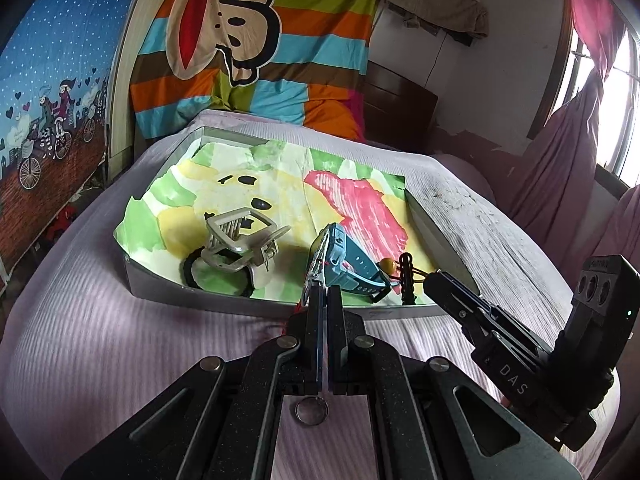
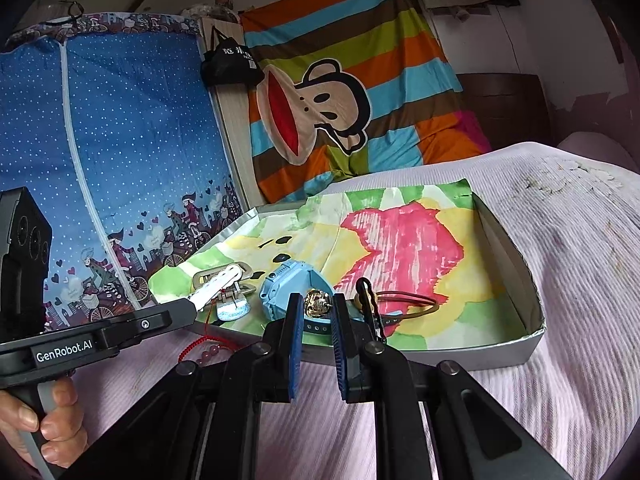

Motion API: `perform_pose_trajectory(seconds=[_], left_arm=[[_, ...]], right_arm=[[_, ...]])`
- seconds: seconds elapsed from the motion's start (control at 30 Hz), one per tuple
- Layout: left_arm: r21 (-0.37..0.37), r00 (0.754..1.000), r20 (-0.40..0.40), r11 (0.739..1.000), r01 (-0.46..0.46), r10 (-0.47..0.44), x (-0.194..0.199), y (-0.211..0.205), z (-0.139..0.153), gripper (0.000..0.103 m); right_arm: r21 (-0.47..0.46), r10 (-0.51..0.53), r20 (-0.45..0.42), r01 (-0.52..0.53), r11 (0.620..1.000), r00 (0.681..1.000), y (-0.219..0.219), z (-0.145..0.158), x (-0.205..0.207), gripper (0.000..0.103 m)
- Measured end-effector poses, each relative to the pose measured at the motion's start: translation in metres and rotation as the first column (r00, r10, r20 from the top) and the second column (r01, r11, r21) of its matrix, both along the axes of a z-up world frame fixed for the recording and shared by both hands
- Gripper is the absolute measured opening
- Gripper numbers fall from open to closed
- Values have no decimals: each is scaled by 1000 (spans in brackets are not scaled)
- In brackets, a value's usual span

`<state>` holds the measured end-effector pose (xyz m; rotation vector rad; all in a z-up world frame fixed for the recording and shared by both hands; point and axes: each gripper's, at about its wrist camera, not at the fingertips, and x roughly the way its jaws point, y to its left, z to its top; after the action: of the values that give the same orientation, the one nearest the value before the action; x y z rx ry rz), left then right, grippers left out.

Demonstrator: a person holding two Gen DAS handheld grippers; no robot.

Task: Organize jewelry
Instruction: 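Open both tools over the tray and lift them away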

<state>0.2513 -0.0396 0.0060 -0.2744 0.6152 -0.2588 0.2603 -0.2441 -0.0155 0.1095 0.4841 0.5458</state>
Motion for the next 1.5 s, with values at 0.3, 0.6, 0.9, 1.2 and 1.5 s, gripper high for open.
perform_pose_trajectory(seconds=[0.3,0.6,0.9,1.2,1.5], left_arm=[[65,1000,3,998,-5,5,22,-10,-2,0],[44,999,-39,999,-17,19,38,-6,-9,0],[26,997,-62,999,-40,42,39,1,-13,0],[10,997,-63,999,-53,54,29,5,-12,7],[0,995,18,996,-94,94,-12,16,5,45]], right_arm=[[-31,3,-54,-5,1000,999,7,-11,14,13],[-26,-2,-60,0,1000,998,5,-12,14,13],[-36,-7,-56,5,999,998,5,-12,13,13],[-20,-29,1,29,999,1000,0,-3,2,24],[36,-72,102,69,997,992,-16,19,-32,63]])
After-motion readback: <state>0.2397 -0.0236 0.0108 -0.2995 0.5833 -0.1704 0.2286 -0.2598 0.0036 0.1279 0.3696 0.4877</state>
